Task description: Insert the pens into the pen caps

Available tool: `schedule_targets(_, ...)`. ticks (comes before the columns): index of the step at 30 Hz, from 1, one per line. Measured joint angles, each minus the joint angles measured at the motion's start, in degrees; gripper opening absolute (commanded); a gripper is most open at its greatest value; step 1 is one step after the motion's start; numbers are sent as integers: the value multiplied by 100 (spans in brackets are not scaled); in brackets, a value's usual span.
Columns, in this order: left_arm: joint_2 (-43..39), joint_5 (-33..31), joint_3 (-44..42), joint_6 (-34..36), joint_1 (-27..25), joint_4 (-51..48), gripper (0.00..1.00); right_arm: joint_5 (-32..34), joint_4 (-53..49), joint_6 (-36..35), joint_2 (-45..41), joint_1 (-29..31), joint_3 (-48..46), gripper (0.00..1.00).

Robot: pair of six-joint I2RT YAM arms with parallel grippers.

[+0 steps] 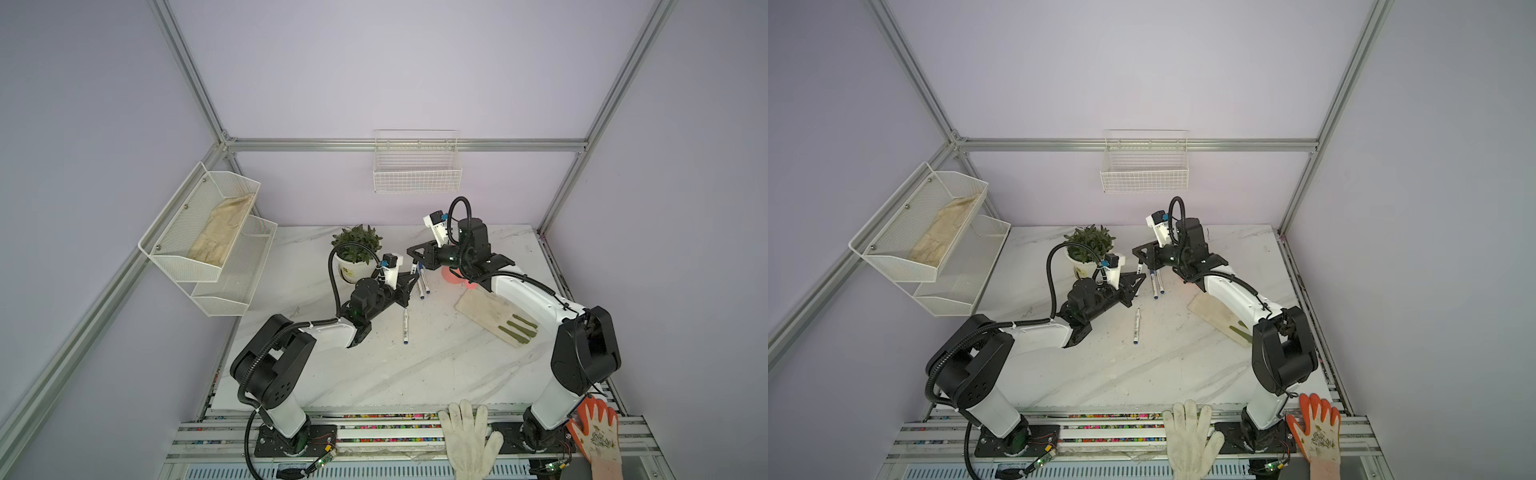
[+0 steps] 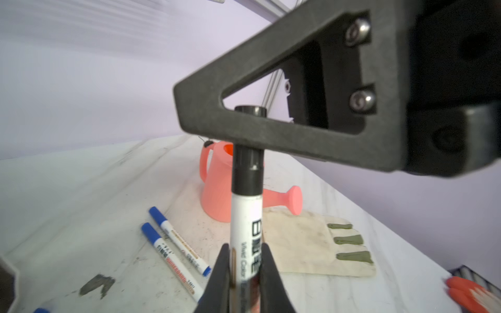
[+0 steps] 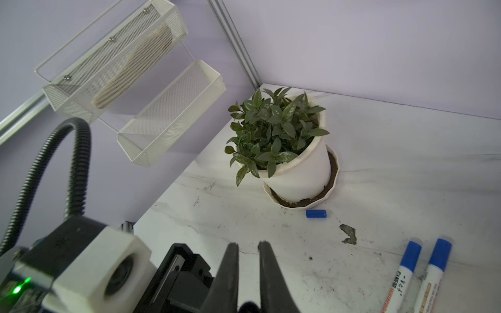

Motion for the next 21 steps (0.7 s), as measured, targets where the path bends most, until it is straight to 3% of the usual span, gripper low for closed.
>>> schedule_targets(5, 0, 343, 4, -142, 52, -83, 0, -236, -190, -76, 4, -37, 7, 0)
schedule_targets(11, 50, 92, 17, 118, 52, -219, 0, 533, -605, -514, 28, 256, 138, 0)
schedule_targets(16, 540, -299, 479, 957, 50, -365, 0, 1073, -590, -719, 181, 284, 188, 0)
schedule_targets(21, 804, -804, 820, 1915, -33, -470, 0, 868, -503, -605, 343, 20, 243, 0)
